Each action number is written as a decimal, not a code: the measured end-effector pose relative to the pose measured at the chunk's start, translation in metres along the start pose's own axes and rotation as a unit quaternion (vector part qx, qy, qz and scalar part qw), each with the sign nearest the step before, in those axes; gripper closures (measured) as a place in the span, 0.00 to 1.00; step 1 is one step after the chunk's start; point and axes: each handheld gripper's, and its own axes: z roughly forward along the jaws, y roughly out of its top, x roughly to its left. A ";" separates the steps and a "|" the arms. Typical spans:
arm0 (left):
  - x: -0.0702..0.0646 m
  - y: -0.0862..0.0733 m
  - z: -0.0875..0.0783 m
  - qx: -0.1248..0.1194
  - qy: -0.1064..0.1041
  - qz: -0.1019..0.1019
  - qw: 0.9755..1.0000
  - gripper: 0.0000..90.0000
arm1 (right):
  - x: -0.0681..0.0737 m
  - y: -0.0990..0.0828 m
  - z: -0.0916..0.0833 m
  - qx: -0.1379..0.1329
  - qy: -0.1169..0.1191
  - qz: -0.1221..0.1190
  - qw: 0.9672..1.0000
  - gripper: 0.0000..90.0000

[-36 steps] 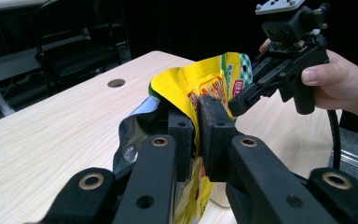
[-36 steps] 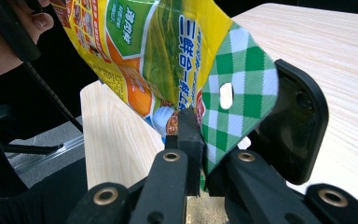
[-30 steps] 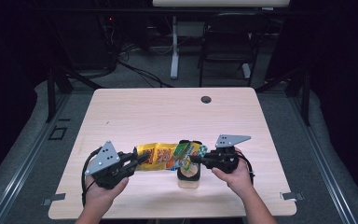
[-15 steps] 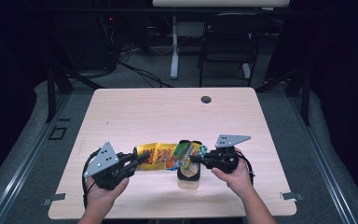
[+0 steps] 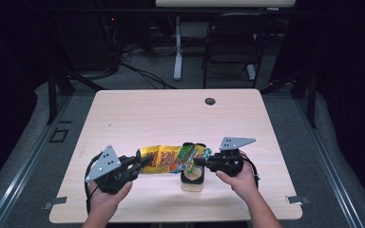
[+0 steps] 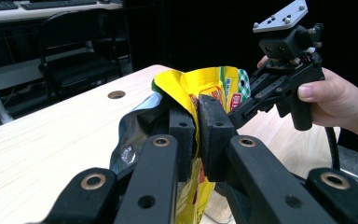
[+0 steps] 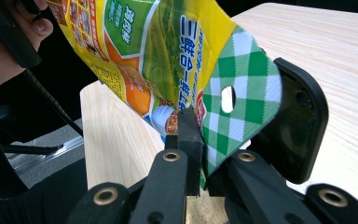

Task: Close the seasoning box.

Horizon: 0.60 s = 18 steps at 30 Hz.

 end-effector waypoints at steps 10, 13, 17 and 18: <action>-0.001 0.003 0.000 -0.001 0.000 0.005 1.000 0.95 | 0.000 0.000 0.000 0.001 0.000 -0.002 1.000 0.98; -0.001 0.003 0.000 -0.001 0.001 0.006 1.000 0.95 | 0.000 0.000 0.000 0.000 0.000 -0.001 1.000 0.98; -0.001 0.004 0.000 -0.002 -0.001 0.006 1.000 0.95 | 0.000 0.000 0.000 0.001 0.001 -0.001 1.000 0.98; -0.001 0.005 0.000 -0.001 0.000 0.007 1.000 0.95 | 0.001 0.000 0.000 0.001 0.000 -0.002 1.000 0.98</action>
